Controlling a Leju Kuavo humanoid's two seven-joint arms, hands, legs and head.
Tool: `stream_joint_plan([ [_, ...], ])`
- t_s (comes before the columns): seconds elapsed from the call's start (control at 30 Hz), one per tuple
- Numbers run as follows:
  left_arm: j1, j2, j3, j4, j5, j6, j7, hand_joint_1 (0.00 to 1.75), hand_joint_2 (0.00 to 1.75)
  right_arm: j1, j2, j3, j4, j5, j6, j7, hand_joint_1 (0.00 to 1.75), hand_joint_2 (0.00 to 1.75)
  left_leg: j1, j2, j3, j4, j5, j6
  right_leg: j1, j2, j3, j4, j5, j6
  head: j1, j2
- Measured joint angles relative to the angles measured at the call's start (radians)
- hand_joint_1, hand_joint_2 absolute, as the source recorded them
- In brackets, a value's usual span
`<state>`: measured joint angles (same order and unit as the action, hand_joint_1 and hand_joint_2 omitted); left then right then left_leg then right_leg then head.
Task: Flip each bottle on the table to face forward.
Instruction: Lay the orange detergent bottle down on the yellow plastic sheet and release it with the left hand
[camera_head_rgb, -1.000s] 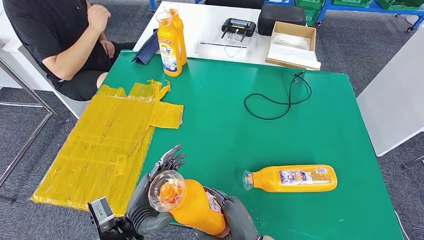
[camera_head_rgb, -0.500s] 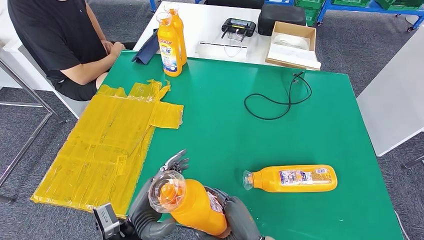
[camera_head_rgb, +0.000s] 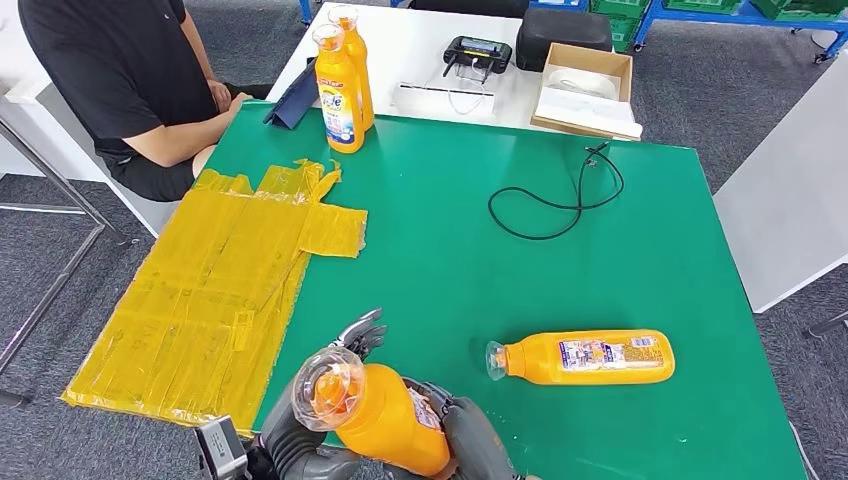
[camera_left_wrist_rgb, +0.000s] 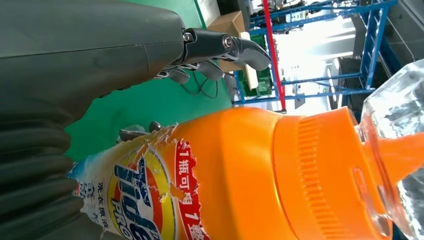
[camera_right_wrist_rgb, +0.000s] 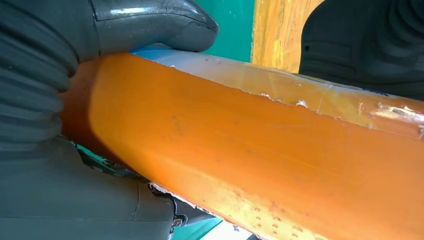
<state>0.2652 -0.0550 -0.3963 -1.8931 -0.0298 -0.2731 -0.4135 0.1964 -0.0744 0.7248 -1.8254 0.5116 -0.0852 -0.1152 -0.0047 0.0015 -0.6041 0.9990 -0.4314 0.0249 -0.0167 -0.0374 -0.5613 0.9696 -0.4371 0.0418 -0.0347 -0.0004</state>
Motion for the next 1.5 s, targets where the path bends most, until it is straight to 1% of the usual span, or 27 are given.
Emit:
stream_joint_plan([
  [0.23,-0.006,0.006,-0.007,0.002,0.001,0.000,0.000,0.00,1.75,-0.002,0.000,0.001,0.008,-0.001,0.005,-0.001,1.75,1.75,0.000,0.000,0.000,0.000,0.000,0.000,0.000,0.000,0.000,0.000,0.000,0.000,0.000,0.000],
  [0.53,-0.020,0.010,-0.007,0.005,0.009,-0.012,0.004,0.00,1.75,-0.007,0.001,0.020,0.094,-0.003,0.002,-0.018,1.75,1.75,0.000,0.000,0.000,0.000,0.000,0.000,0.000,0.000,0.000,0.000,0.000,0.000,0.000,0.000],
  [0.83,-0.032,0.014,-0.007,0.014,0.016,-0.028,0.003,0.00,1.75,-0.016,-0.012,0.047,0.157,-0.018,0.008,0.003,1.75,1.75,0.000,0.000,0.000,0.000,0.000,0.000,0.000,0.000,0.000,0.000,0.000,0.000,0.000,0.000],
  [1.37,-0.035,0.020,-0.007,0.030,0.015,-0.031,0.003,0.00,1.75,-0.023,-0.018,0.066,0.193,-0.019,-0.002,0.003,1.75,1.75,0.000,0.000,0.000,0.000,0.000,0.000,0.000,0.000,0.000,0.000,0.000,0.000,0.000,0.000],
  [1.5,-0.037,0.021,-0.007,0.031,0.015,-0.033,0.003,1.75,1.75,-0.024,-0.018,0.069,0.197,-0.020,-0.003,0.003,1.75,1.75,0.000,0.000,0.000,0.000,0.000,0.000,0.000,0.000,0.000,0.000,0.000,0.000,0.000,0.000],
])
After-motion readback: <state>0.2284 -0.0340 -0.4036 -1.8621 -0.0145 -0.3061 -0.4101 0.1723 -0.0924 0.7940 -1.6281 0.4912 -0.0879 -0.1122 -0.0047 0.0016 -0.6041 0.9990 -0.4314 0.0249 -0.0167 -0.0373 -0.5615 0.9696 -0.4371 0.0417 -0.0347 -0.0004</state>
